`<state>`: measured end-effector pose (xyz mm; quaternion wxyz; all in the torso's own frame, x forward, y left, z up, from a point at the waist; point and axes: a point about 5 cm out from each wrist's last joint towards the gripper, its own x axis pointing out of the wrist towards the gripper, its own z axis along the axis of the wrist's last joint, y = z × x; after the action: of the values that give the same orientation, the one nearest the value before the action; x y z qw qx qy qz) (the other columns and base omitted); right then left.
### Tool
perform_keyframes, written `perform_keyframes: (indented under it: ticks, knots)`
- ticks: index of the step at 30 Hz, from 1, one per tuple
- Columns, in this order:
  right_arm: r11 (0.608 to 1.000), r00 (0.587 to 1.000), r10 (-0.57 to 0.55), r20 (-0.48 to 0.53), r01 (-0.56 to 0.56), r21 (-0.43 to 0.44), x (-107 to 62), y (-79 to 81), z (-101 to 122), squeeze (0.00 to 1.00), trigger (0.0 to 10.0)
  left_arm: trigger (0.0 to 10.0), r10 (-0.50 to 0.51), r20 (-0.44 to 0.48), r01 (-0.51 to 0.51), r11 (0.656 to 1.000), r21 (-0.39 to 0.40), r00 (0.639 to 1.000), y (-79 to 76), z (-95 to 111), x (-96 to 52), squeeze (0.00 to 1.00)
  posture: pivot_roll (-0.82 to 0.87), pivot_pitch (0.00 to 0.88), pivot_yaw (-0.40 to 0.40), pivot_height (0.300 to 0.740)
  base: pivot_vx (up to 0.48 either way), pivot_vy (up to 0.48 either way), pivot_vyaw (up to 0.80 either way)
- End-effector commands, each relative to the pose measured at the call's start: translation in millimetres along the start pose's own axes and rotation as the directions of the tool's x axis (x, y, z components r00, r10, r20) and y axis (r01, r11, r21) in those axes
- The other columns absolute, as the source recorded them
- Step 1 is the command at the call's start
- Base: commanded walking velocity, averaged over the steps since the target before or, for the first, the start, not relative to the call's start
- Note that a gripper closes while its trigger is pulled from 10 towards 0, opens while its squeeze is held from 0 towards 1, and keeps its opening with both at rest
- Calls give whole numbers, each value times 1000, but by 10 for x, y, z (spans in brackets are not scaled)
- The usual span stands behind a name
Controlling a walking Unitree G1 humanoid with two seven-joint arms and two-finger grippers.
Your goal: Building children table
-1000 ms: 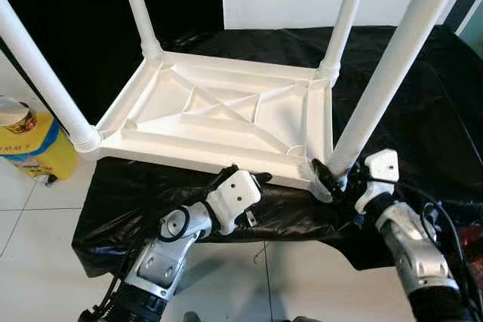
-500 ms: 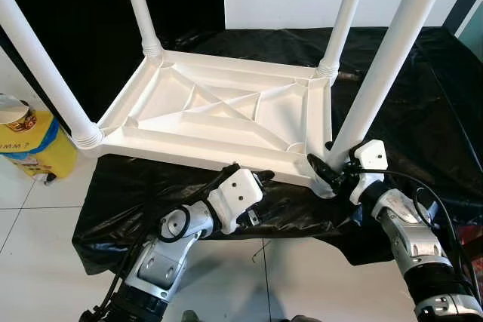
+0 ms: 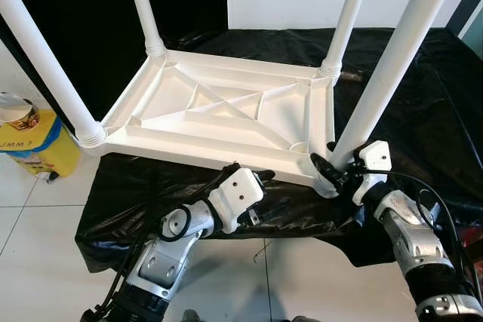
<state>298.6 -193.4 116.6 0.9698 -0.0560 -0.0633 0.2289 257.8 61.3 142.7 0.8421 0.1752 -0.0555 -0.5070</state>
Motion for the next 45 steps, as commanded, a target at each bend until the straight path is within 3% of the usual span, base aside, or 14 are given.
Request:
perform_keyframes:
  ticks: [1,7,17,18,21,25,37,41,45]
  knots:
    - [994,993,-108,-57,109,5,-129,-68,-106,0,10000,10000,39,-4,-39,999,-6,999,9,-17,9,0,-55,80,-24,740,0,0,0]
    - [968,967,-250,-46,251,20,-150,32,-101,0,10000,10000,39,-5,-39,999,-13,999,-3,-33,-1,0,-63,88,-19,740,0,0,0]
    - [941,940,-337,-52,339,21,-180,163,-83,0,10000,10000,32,-9,-32,999,-15,999,-8,-46,-5,0,-60,91,-16,740,0,0,0]
    - [920,920,-387,-62,390,38,-181,223,-94,0,10000,10000,25,-10,-25,1000,-16,1000,-30,-49,-3,0,-61,90,-16,740,0,0,0]
    - [920,920,-387,-62,390,38,-181,223,-94,0,10000,10000,25,-10,-25,1000,-16,1000,-30,-49,-3,0,-61,90,-16,740,0,0,0]
    - [872,872,-484,-69,488,49,-122,324,-86,0,10000,10000,26,-9,-26,1000,-15,1000,-40,-50,6,0,-54,83,-25,740,0,0,0]
    - [837,836,-541,-90,546,37,-75,455,-85,0,10000,10000,51,-7,-51,999,-12,999,-23,-62,17,0,-45,72,-35,740,0,0,0]
    - [857,857,-507,-88,512,55,-42,586,-77,0,10000,10000,64,-9,-64,998,-2,998,10,-63,2,0,-41,65,-35,740,0,0,0]
    - [855,855,-512,-84,517,50,-39,574,-64,0,10000,10000,65,-15,-65,998,6,998,27,-72,-13,0,-42,62,-34,740,0,0,0]
